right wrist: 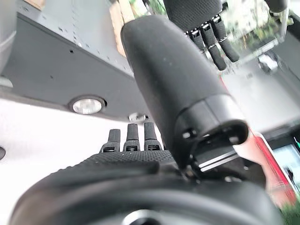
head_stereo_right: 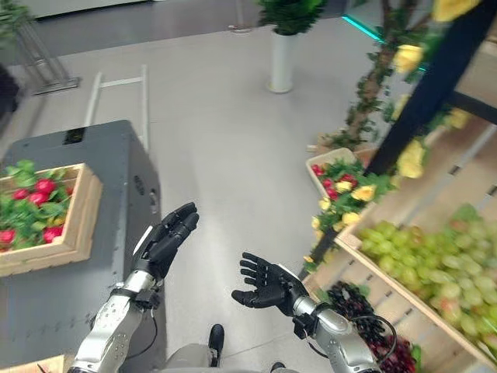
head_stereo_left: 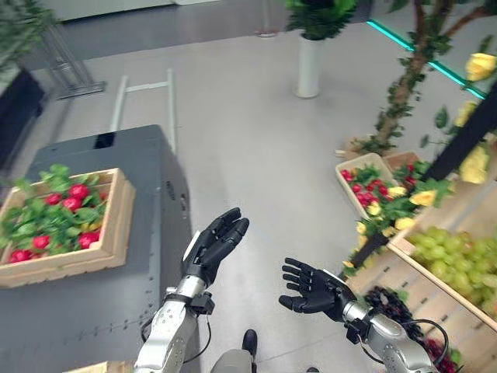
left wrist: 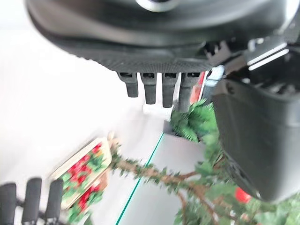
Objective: Pick up the fruits from the basket on one side to the basket on the other side
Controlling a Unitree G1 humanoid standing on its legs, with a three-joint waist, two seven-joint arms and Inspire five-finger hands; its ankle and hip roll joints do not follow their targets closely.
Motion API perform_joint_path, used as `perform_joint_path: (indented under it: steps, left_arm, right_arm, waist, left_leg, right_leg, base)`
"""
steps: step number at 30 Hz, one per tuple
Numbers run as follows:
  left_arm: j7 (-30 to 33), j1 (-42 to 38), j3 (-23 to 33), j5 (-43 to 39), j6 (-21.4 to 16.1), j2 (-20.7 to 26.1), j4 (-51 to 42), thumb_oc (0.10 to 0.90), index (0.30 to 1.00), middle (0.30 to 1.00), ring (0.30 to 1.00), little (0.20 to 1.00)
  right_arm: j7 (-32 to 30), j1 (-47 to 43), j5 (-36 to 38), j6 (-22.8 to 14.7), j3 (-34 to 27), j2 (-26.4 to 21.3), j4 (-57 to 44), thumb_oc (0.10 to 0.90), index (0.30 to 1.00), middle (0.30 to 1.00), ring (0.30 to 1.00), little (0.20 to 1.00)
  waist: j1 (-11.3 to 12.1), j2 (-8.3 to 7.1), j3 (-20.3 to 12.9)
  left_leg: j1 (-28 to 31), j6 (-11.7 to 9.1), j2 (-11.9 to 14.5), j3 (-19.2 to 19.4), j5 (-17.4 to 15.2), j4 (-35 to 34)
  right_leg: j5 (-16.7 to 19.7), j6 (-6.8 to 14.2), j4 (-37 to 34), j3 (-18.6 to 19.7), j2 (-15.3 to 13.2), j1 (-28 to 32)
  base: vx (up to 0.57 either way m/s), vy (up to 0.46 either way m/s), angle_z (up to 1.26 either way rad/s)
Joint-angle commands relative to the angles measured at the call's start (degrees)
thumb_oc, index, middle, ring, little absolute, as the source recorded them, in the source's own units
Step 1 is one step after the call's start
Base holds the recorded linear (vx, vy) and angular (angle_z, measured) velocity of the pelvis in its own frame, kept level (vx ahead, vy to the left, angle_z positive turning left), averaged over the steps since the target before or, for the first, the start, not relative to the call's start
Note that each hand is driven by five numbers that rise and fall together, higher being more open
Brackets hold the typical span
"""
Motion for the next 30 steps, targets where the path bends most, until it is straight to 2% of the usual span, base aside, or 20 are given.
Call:
perform_joint_path:
  steps: [1, 2, 4, 5, 7, 8, 11, 13, 15, 19, 23, 26, 30]
  left_arm:
    - [-2.6, -7.0, 1.2, -1.7, -4.4, 0.2, -2.6, 0.800, 0.900, 0.900, 0.900, 0.900]
    - [-3.1, -7.2, 0.6, -2.0, -4.2, 0.2, -2.1, 0.800, 0.900, 0.900, 0.900, 0.900]
    - [-3.8, -7.2, 0.1, -1.9, -3.4, 0.2, -1.7, 0.800, 0.900, 0.900, 0.900, 0.900]
    - [-4.5, -7.0, -0.8, -2.2, -2.4, 0.4, -1.4, 0.800, 0.900, 0.900, 0.900, 0.900]
    - [-5.3, -6.7, -1.1, -3.4, -1.4, 0.8, -1.4, 0.800, 0.900, 0.900, 0.900, 0.900]
    - [-7.3, -5.9, -1.1, -4.3, 0.9, 1.2, -1.6, 0.800, 0.900, 0.900, 0.900, 0.900]
    - [-8.8, -5.3, -1.6, -6.2, 3.3, 1.5, -1.2, 0.800, 0.900, 0.900, 0.900, 0.900]
    - [-11.2, -4.8, -2.4, -5.6, 4.3, 1.5, 0.4, 0.800, 0.900, 0.900, 0.900, 0.900]
    - [-12.5, -4.7, -3.2, -6.0, 4.6, 1.8, 1.7, 0.800, 0.900, 0.900, 0.900, 0.900]
    - [-12.2, -5.3, -3.6, -7.5, 3.8, 1.1, 3.1, 0.800, 0.900, 0.900, 0.900, 0.900]
    - [-9.5, -6.3, -5.7, -10.4, 2.9, -1.1, 3.4, 0.800, 0.900, 0.900, 0.900, 0.900]
    - [-8.7, -6.5, -7.5, -8.9, 2.6, -2.0, 3.7, 0.800, 0.900, 0.900, 0.900, 0.900]
    - [-8.2, -6.5, -9.0, -6.2, 2.5, -2.2, 4.4, 0.800, 0.900, 0.900, 0.900, 0.900]
  right_arm:
    - [-3.2, -3.2, 5.6, -6.9, -1.7, 2.7, -2.9, 0.800, 0.900, 0.900, 0.900, 0.900]
    - [-4.0, -2.9, 6.1, -7.0, -1.7, 3.4, -2.6, 0.800, 0.900, 0.900, 0.900, 0.900]
    - [-4.9, -2.6, 6.1, -6.9, -1.7, 4.1, -2.2, 0.800, 0.900, 0.900, 0.900, 0.900]
    - [-5.9, -2.6, 6.6, -6.6, -1.6, 5.1, -1.6, 0.800, 0.900, 0.900, 0.900, 0.900]
    - [-6.3, -2.5, 7.4, -6.1, -1.4, 5.8, -1.3, 0.800, 0.900, 0.900, 0.900, 0.900]
    - [-6.8, -2.1, 7.8, -5.3, -1.3, 6.8, -1.3, 0.800, 0.900, 0.900, 0.900, 0.900]
    - [-7.9, -1.5, 7.5, -5.0, -0.9, 7.6, -1.3, 0.800, 0.900, 0.900, 0.900, 0.900]
    - [-9.7, -0.9, 6.9, -5.5, -0.7, 8.2, -0.2, 0.800, 0.900, 0.900, 0.900, 0.900]
    - [-9.9, -1.1, 5.9, -6.5, -0.3, 8.6, 1.4, 0.800, 0.900, 0.900, 0.900, 0.900]
    - [-10.5, -1.3, 4.1, -6.9, 0.4, 8.6, 2.9, 0.800, 0.900, 0.900, 0.900, 0.900]
    - [-11.5, -2.4, 4.6, -8.4, 1.8, 8.3, 3.6, 0.800, 0.900, 0.900, 0.900, 0.900]
    - [-12.6, -3.1, 6.6, -9.0, 2.4, 8.8, 3.1, 0.800, 0.900, 0.900, 0.900, 0.900]
    - [-13.8, -2.8, 5.6, -8.5, 3.1, 8.7, 3.0, 0.800, 0.900, 0.900, 0.900, 0.900]
  waist:
    - [-1.8, -3.05, -4.6]
    - [-2.2, -2.48, -4.9]
    - [-2.3, -2.05, -5.3]
    - [-1.9, -1.78, -5.5]
    - [-1.5, -1.63, -5.5]
    - [-1.0, -1.44, -4.9]
    - [-0.7, -1.36, -4.1]
    - [-0.9, -1.32, -3.2]
    - [-1.0, -1.24, -2.7]
    - [-0.7, -1.42, -2.4]
    - [-0.7, -1.83, -2.6]
    - [-0.8, -2.29, -2.9]
    - [-1.0, -2.40, -3.2]
  left_leg:
    - [8.1, -5.3, 3.4, 5.5, -2.8, 2.1]
    - [9.7, -5.5, 3.6, 6.5, -1.8, -1.2]
    - [10.5, -5.4, 3.5, 6.8, -1.4, -3.1]
    - [10.5, -5.0, 2.4, 5.2, -2.1, -3.1]
    - [10.5, -4.6, 1.7, 4.5, -2.5, -3.1]
    - [10.6, -3.4, 0.6, 4.3, -3.3, -3.1]
    - [10.8, -2.4, -0.2, 3.7, -3.7, -3.1]
    - [10.6, -1.2, -1.1, 2.9, -4.3, -3.0]
    - [9.7, -0.4, -1.6, 2.0, -4.6, -2.4]
    - [9.8, -0.1, -1.6, 3.2, -4.9, -2.4]
    - [10.0, -0.2, -1.0, 3.6, -4.8, -2.3]
    - [10.1, -0.6, -0.8, 3.4, -4.9, -2.3]
    - [10.3, -1.0, -0.3, 3.3, -4.8, -2.8]
  right_leg:
    - [7.4, -0.1, -1.6, -0.9, -0.5, -5.3]
    - [7.4, 0.4, -1.6, -2.0, -0.7, -4.9]
    - [7.6, 0.9, -1.6, -2.9, -1.3, -4.7]
    - [8.3, 1.9, -1.6, -3.5, -2.4, -4.6]
    - [8.6, 2.6, -1.2, -3.9, -3.2, -4.8]
    - [8.4, 3.8, 1.7, -4.2, -4.8, -6.2]
    - [8.8, 4.8, 3.8, -4.4, -6.1, -7.8]
    - [9.2, 5.7, 5.3, -3.0, -6.9, -9.5]
    - [9.4, 5.8, 5.6, -1.2, -7.0, -10.3]
    - [10.7, 6.3, 4.5, -2.3, -8.0, -10.0]
    - [10.2, 5.9, 3.4, -1.9, -7.0, -9.4]
    - [10.0, 5.6, 2.6, -1.2, -6.3, -9.1]
    - [9.7, 5.3, 2.0, -0.8, -5.8, -8.5]
  base:
    - [-0.01, 0.328, 0.62]
    - [0.00, 0.239, 0.50]
    - [0.00, 0.279, 0.89]
    - [0.01, 0.300, 1.10]
    - [0.01, 0.265, 0.86]
    - [0.00, 0.256, 0.65]
    - [-0.04, 0.178, 0.38]
    - [-0.09, 0.137, 0.48]
    - [-0.11, 0.065, 0.03]
    - [-0.07, -0.009, 0.00]
    - [-0.02, -0.042, -0.07]
    - [0.00, -0.066, -0.02]
    - [0.01, -0.039, -0.05]
